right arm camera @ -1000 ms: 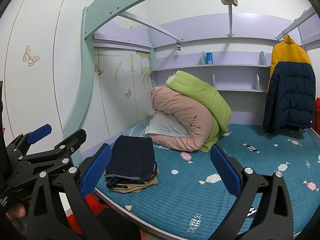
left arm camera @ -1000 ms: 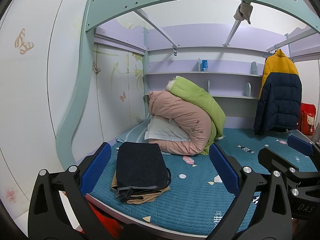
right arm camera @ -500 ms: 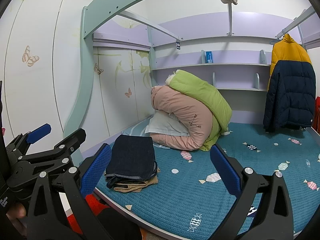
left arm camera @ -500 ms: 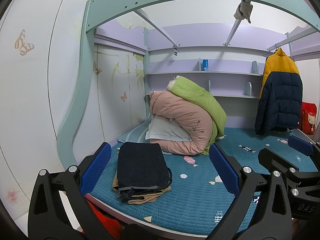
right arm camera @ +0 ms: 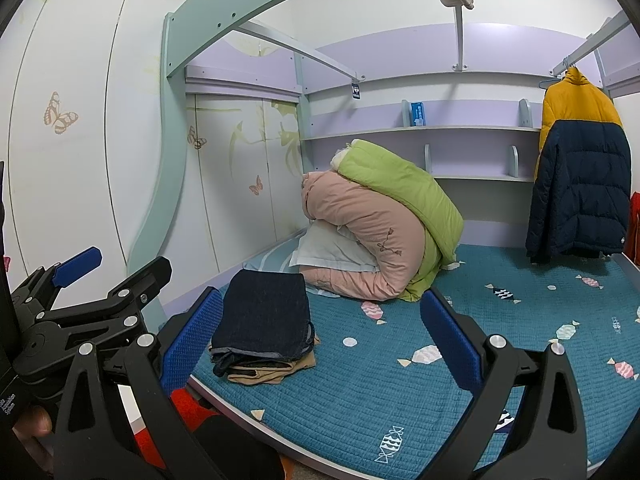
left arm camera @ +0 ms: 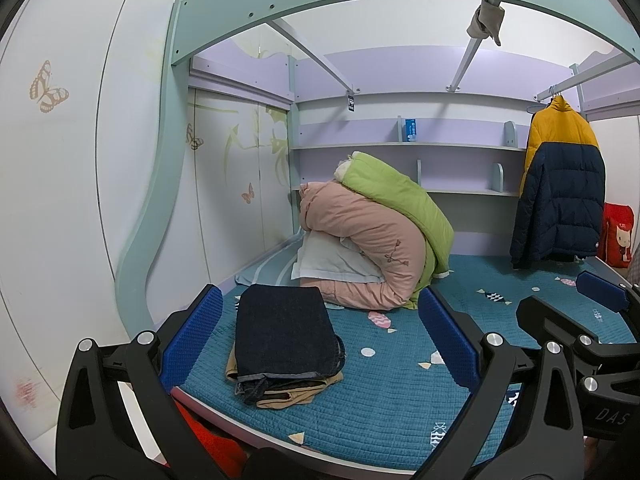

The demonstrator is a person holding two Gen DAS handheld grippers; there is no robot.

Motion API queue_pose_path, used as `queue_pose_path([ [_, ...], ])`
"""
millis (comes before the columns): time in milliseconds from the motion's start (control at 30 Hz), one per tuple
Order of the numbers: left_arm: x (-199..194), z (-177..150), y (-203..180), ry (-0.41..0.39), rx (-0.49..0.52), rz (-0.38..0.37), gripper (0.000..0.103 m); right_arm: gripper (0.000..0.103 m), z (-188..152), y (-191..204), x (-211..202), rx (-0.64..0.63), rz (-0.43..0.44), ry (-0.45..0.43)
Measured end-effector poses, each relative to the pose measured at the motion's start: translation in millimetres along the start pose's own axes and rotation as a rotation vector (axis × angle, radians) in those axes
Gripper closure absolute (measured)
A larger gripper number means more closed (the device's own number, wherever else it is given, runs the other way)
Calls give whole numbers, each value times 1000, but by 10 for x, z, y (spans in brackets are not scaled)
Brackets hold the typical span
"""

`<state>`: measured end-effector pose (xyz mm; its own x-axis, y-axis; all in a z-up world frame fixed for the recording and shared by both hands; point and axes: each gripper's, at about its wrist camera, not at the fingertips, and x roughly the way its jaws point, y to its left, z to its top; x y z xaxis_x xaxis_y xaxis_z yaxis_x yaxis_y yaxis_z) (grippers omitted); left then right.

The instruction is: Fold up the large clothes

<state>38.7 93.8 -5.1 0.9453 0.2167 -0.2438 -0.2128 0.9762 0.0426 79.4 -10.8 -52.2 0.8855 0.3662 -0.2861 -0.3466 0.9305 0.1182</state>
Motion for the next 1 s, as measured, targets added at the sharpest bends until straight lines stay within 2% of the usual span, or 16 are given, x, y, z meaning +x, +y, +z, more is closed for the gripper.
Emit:
queue_pose_path([
  [1000,101,-83,171,7,10,-5,5,7,-40,58,29,12,-6,12],
])
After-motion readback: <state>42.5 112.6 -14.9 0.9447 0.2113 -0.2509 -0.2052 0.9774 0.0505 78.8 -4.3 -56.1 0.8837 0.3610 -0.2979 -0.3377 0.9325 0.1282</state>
